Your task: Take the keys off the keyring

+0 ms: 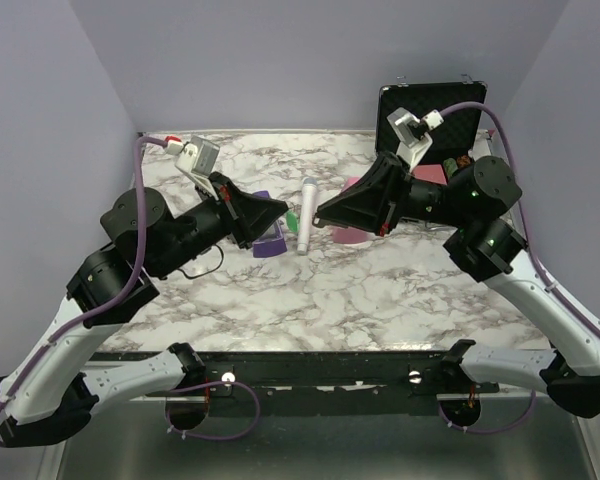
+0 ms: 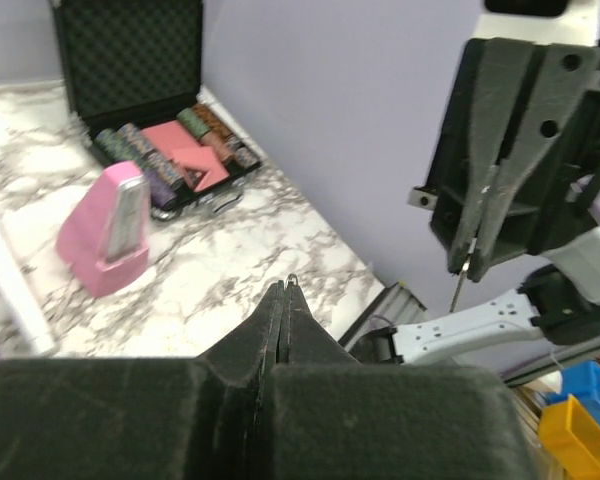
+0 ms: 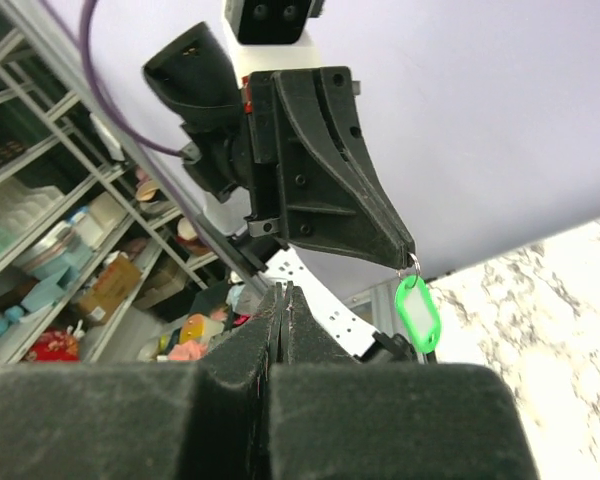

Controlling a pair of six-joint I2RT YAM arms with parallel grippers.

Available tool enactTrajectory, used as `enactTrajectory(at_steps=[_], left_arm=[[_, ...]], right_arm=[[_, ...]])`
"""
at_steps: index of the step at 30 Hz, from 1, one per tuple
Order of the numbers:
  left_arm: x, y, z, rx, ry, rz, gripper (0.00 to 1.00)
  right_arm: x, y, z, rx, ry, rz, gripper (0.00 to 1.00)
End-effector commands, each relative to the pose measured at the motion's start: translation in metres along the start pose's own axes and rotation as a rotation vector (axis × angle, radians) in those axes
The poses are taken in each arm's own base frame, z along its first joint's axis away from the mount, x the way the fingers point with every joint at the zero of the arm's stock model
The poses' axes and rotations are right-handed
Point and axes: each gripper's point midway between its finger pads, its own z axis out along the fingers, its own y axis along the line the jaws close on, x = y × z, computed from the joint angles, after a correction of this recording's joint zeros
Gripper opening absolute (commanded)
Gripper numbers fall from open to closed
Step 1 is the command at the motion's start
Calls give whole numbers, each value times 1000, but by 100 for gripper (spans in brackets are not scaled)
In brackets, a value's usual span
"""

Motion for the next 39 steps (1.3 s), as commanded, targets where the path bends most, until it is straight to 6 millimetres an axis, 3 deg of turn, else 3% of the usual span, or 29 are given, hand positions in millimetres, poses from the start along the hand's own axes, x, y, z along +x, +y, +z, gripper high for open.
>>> enactTrajectory(at_steps=[1, 6, 11, 17, 20, 25, 36, 37, 39], left_arm=[[12, 36, -7, -166, 0, -16, 0], [35, 59, -12, -239, 26, -27, 0], [77, 92, -10, -350, 97, -67, 0], [125, 137, -12, -489, 125, -126, 0], [150, 161, -14, -579, 160, -137, 0], [183, 202, -22, -738, 226, -120, 0], [219, 242, -24, -856, 333, -140, 0], [219, 244, -24, -858, 337, -139, 2], [220, 246, -23, -860, 346, -138, 39]], right_arm=[[17, -40, -10, 204, 5, 50, 1], [42, -89, -29, 442, -7, 129, 1], [68, -135, -58, 702, -10, 202, 1], [122, -175, -88, 884, 67, 297, 1], [148, -184, -98, 917, 110, 346, 1], [173, -187, -110, 936, 118, 406, 1], [187, -187, -118, 944, 139, 436, 1], [187, -187, -118, 945, 138, 436, 1], [188, -187, -119, 948, 140, 435, 1]])
